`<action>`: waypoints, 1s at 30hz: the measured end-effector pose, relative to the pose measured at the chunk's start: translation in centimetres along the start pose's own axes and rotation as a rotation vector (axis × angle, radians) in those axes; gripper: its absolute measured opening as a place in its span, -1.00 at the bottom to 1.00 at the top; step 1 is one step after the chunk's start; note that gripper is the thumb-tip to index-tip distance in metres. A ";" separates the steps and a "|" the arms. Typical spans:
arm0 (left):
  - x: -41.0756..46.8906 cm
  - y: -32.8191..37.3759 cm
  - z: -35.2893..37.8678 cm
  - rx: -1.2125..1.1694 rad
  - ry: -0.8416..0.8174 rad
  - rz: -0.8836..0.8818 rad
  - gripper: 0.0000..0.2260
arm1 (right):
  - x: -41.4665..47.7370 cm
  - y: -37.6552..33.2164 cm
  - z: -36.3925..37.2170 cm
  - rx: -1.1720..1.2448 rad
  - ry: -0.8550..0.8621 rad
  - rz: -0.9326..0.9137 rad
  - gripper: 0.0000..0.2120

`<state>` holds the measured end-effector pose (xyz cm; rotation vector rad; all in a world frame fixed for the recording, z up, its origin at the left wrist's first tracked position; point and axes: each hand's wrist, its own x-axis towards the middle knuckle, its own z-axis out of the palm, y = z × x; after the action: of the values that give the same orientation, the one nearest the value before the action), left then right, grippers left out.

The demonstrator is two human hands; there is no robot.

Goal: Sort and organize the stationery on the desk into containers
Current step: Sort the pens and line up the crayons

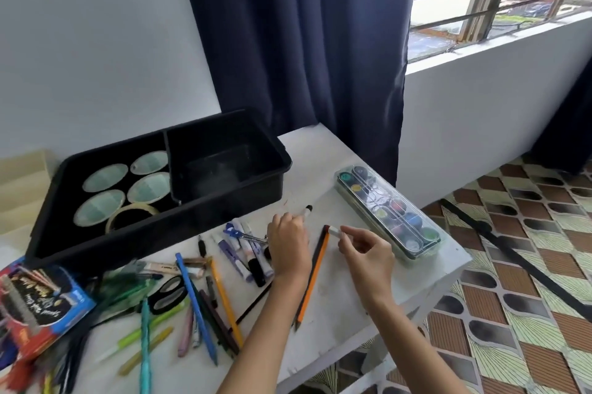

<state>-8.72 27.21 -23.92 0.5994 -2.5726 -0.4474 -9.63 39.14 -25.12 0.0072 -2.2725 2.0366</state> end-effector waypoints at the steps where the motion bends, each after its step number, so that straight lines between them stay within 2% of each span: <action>1: -0.1 0.0 0.1 -0.033 0.031 -0.010 -0.91 | -0.1 0.1 0.0 0.007 -0.005 -0.003 -0.87; 5: -1.0 0.6 -1.3 -0.367 0.101 -0.126 -0.83 | -0.3 -0.1 0.0 0.041 -0.048 -0.022 -0.84; 11: -3.7 -0.8 -4.6 -0.560 0.243 -0.190 -0.80 | -2.4 -1.2 1.5 0.085 -0.120 -0.083 -0.81; 17: -7.3 -4.8 -8.8 -0.614 0.351 -0.237 -0.83 | -7.0 -3.0 4.3 0.200 -0.213 -0.081 -0.80; 20: -9.4 -7.5 -10.9 -0.624 0.354 -0.266 -0.82 | -10.3 -4.0 6.0 0.259 -0.271 -0.068 -0.80; 23: -12.0 -10.8 -13.5 -0.611 0.407 -0.309 -0.78 | -14.3 -4.6 8.0 0.277 -0.309 -0.064 -0.83; 30: -17.4 -17.3 -19.5 -0.547 0.477 -0.318 -0.85 | -22.8 -5.6 11.9 0.267 -0.448 -0.062 -0.83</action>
<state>20.68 16.80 -20.70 0.7927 -1.8004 -0.9440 12.69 25.47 -22.45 0.6009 -2.1525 2.4878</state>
